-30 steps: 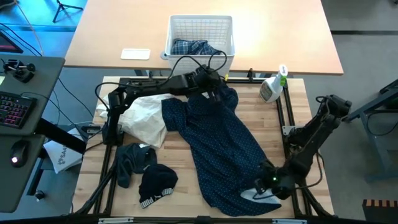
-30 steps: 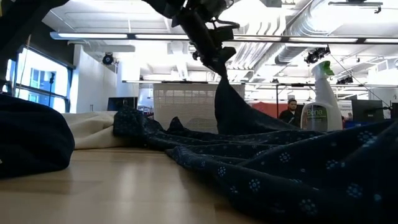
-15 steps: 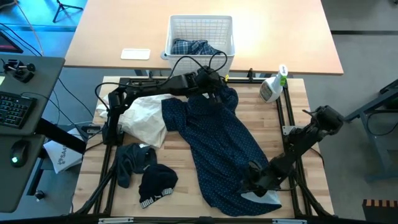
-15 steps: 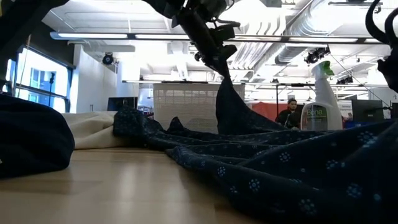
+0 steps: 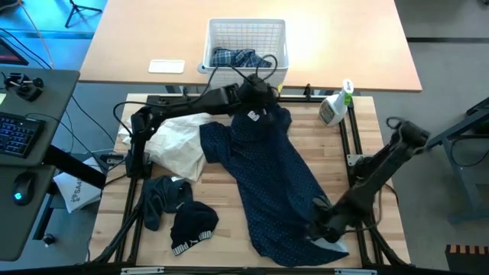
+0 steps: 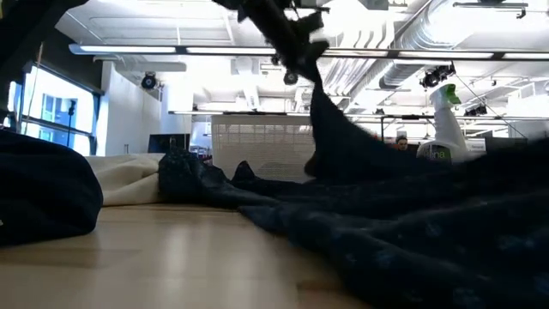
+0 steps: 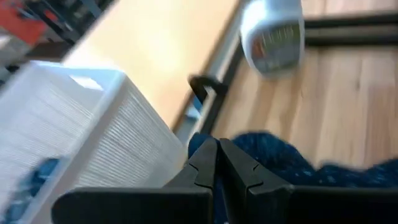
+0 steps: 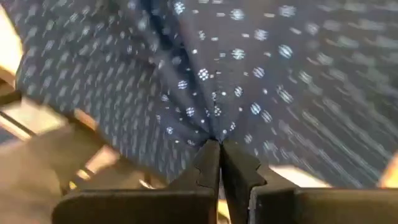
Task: Fold laundry
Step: Fold the navy blue polo shirt
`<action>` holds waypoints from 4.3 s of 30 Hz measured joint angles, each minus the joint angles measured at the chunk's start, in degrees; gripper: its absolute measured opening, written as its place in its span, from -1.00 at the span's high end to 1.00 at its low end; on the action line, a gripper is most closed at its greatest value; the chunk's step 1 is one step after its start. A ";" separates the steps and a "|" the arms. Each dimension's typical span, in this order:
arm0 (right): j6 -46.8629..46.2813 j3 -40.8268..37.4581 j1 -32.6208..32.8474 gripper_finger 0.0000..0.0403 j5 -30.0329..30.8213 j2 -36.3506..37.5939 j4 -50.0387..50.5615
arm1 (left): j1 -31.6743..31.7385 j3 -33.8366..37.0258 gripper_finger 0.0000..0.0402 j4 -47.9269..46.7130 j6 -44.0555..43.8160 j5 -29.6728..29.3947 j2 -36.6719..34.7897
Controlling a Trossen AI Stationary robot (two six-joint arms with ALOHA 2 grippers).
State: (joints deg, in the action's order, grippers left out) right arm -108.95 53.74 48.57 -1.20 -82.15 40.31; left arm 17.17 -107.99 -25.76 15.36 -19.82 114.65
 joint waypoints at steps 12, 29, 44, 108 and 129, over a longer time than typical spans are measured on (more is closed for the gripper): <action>17.46 12.30 7.08 1.00 23.94 10.04 -4.09 | 0.17 -8.74 1.00 2.97 2.75 -1.81 -0.29; -0.45 14.40 11.83 1.00 24.08 9.54 9.24 | 1.29 -8.80 1.00 2.45 4.19 -1.45 0.29; 17.55 14.38 2.72 1.00 14.45 -5.33 -6.83 | 3.06 8.24 1.00 -2.38 -4.26 4.25 0.70; 76.93 13.30 -81.08 1.00 3.47 -30.63 -28.62 | -2.04 25.10 0.28 -34.51 -28.00 5.85 -30.35; 99.17 20.91 -86.09 1.00 10.70 -13.80 -7.25 | -7.67 27.33 0.27 -51.56 -68.25 4.63 -30.38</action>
State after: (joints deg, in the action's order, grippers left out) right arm -9.78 74.65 -37.52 9.50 -95.95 33.06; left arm 9.50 -80.66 -77.32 -52.89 -15.19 84.27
